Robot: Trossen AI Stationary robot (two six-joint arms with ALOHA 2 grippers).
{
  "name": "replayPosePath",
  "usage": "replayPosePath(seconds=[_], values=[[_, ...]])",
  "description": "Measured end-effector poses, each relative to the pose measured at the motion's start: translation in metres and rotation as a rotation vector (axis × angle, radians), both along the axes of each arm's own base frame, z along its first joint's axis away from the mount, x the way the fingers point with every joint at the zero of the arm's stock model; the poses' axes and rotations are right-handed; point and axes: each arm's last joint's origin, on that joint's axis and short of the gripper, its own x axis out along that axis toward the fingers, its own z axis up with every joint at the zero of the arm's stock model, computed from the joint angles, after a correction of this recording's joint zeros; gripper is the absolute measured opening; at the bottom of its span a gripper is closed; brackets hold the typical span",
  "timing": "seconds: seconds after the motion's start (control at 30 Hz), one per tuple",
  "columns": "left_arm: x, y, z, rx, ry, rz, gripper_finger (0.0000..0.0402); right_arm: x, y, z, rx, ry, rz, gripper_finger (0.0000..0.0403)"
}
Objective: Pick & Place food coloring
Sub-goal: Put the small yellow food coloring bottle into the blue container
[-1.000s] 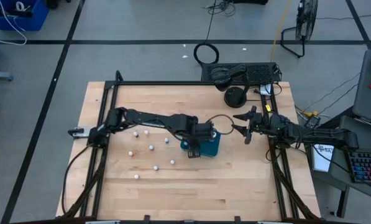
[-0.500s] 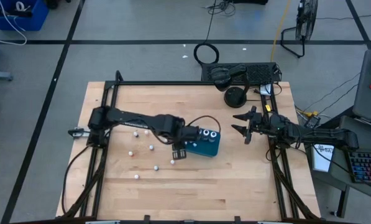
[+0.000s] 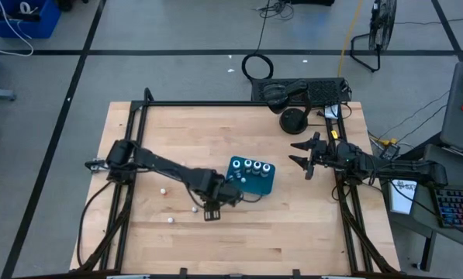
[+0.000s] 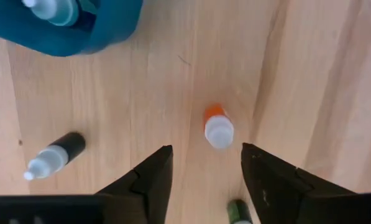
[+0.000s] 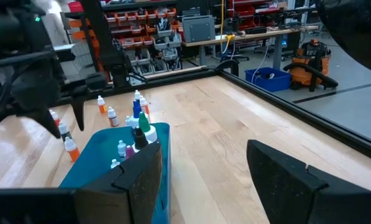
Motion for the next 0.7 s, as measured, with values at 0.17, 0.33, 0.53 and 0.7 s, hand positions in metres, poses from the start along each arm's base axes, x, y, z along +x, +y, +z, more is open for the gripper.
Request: replayPosePath(seconds=[0.17, 0.33, 0.53, 0.7], values=[[0.0, -0.006, -0.015, 0.015, -0.06, 0.005, 0.022, 0.0, 0.0, 0.0, 0.0, 0.0, 0.0, 0.0224], [-0.005, -0.005, -0.028, 0.003, -0.049, 0.017, 0.0229, 0.0, 0.0, 0.0, 0.0, 0.0, 0.0, 0.0224], [-0.008, -0.005, -0.039, -0.03, -0.052, 0.03, 0.023, 0.0, 0.0, 0.0, 0.0, 0.0, 0.0, 0.0224], [-0.008, -0.006, -0.047, -0.054, -0.085, 0.022, 0.023, 0.0, 0.0, 0.0, 0.0, 0.0, 0.0, 0.0224]])
